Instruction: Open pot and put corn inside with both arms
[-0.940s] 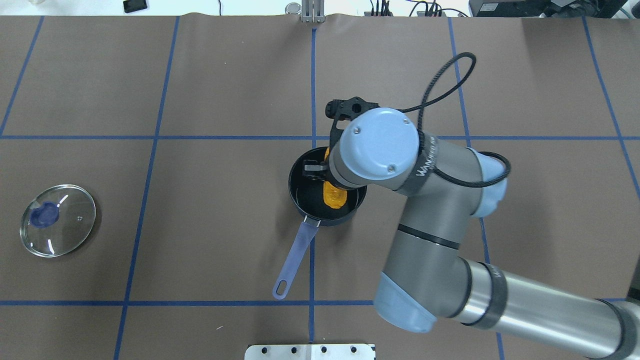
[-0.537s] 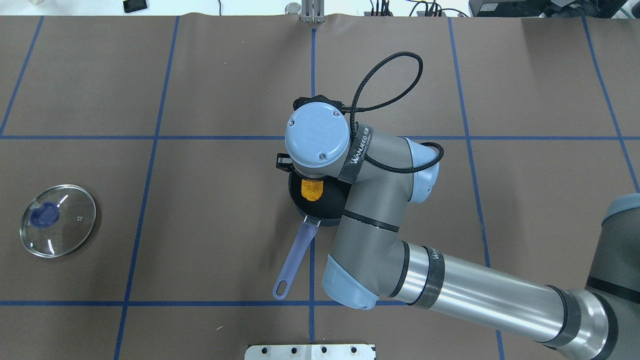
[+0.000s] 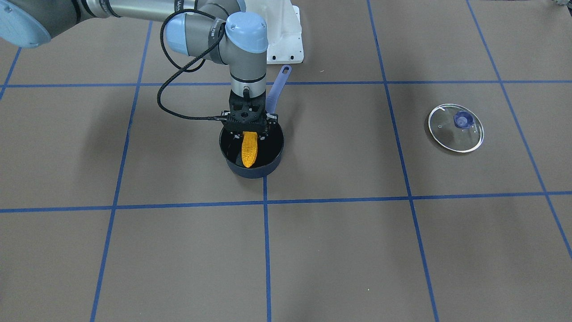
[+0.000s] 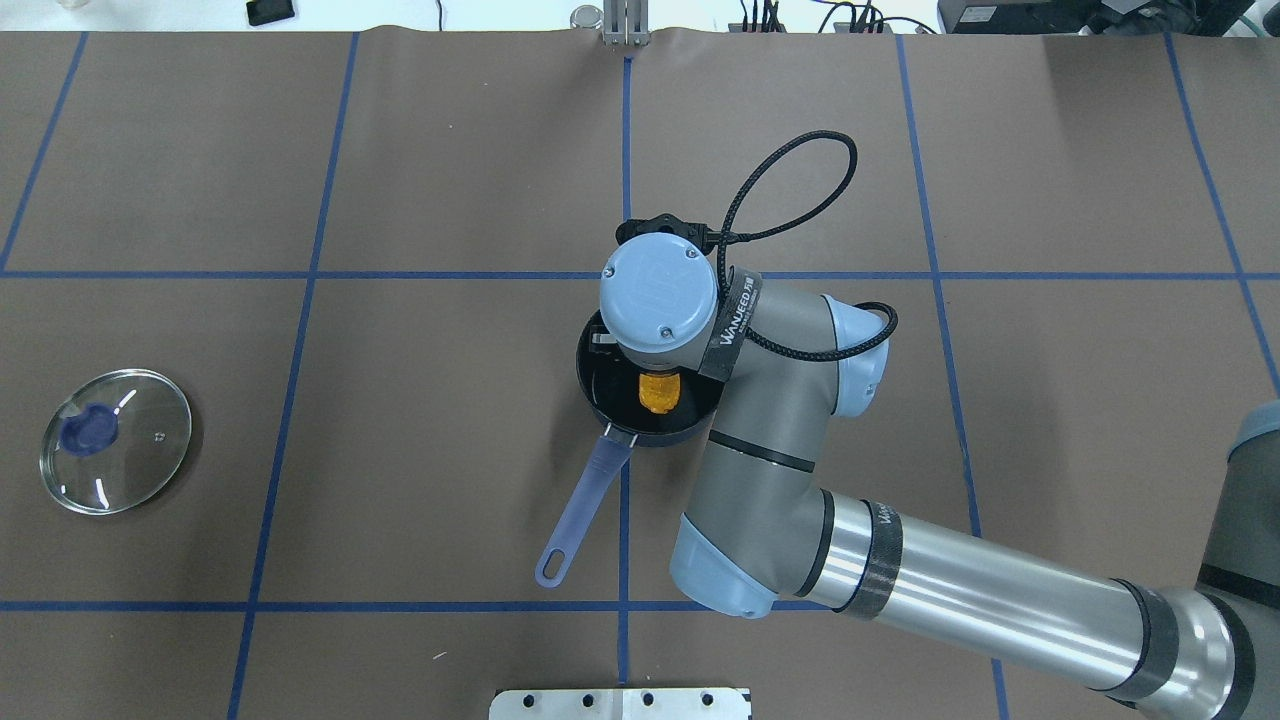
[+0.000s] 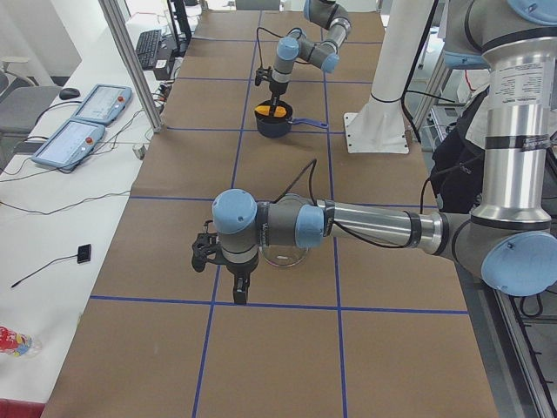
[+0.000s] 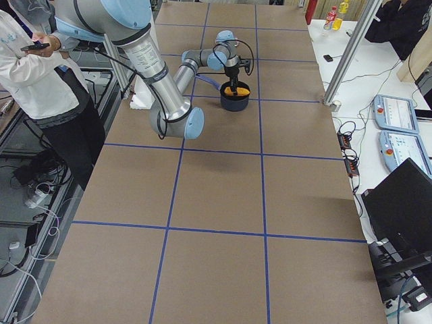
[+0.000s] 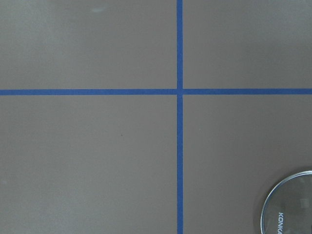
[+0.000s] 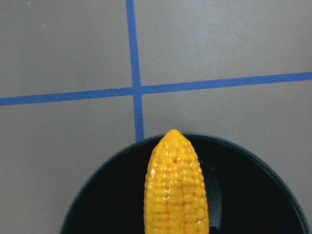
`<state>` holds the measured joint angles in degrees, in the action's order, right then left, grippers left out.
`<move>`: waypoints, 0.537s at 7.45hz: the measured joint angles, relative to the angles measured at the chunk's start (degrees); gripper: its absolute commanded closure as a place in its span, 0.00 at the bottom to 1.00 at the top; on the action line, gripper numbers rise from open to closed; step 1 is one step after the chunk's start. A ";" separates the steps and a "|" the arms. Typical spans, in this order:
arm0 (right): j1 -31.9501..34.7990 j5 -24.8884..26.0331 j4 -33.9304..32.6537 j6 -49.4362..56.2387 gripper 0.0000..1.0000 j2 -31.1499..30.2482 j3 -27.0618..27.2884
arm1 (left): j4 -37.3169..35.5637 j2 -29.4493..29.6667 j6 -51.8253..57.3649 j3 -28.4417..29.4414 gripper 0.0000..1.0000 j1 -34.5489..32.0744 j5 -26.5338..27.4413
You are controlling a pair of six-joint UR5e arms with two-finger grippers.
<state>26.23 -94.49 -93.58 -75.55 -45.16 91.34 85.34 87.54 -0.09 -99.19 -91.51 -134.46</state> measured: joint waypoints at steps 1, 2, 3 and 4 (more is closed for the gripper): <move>-0.37 0.12 0.07 0.40 0.62 -0.47 -0.21 | 0.00 0.00 0.00 -0.03 0.01 0.01 -0.01; -0.68 0.16 0.10 0.57 0.15 -0.82 -0.27 | 0.00 0.00 0.00 -0.03 0.01 0.01 -0.01; -0.89 0.20 0.13 0.57 0.00 -1.01 -0.19 | 0.00 0.00 0.00 -0.04 0.01 0.01 -0.04; -0.96 0.36 0.21 0.36 0.00 -0.97 -0.01 | 0.00 0.00 0.00 -0.04 0.01 0.01 -0.05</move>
<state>25.28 -94.13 -93.38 -75.19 -46.12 91.32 85.34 87.54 -0.09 -99.23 -91.50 -134.51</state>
